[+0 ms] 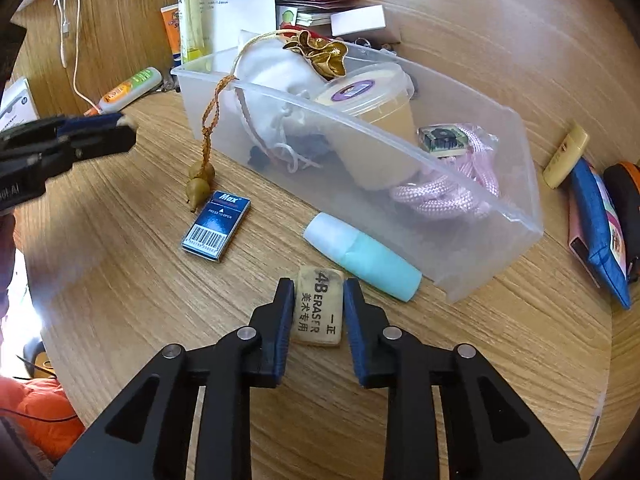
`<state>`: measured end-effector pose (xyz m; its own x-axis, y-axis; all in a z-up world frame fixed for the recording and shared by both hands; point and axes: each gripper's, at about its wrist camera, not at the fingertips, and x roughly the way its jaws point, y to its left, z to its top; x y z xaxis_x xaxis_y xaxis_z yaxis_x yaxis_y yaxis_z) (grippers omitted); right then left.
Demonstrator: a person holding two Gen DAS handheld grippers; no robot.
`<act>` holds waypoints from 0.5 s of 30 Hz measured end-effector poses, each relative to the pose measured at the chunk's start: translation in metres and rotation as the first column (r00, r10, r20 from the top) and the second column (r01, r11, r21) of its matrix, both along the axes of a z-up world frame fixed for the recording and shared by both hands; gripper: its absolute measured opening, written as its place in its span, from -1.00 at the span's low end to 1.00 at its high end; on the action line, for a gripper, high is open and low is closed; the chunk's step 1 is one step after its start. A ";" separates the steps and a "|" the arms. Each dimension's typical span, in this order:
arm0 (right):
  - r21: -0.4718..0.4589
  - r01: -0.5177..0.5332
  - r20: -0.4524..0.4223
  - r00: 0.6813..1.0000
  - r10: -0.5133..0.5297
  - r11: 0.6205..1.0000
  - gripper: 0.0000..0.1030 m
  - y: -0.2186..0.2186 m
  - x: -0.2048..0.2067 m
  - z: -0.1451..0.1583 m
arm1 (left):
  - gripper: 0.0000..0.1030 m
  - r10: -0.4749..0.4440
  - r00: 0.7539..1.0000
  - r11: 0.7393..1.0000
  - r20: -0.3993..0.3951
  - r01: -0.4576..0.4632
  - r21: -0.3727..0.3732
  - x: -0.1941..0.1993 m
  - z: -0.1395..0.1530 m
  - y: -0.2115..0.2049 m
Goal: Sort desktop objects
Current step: 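Grasp the shell with the left gripper while the right grasps the beige eraser, then carry the shell with the left gripper while the right carries the eraser to the box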
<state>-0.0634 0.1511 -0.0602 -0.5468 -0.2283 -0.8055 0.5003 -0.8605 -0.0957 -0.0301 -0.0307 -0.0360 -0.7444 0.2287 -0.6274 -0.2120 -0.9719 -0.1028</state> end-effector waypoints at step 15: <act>-0.121 -0.009 -0.169 0.986 -0.011 0.993 -0.56 0.010 0.016 0.054 | -0.22 -0.061 0.997 0.998 -0.045 0.062 0.010 -0.021 0.029 0.026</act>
<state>-0.0476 0.1616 -0.0058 -0.6727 -0.3178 -0.6682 0.4852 -0.8713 -0.0740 -0.0507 -0.0046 -0.0069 -0.7558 0.2817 -0.5912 -0.2759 -0.9557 -0.1026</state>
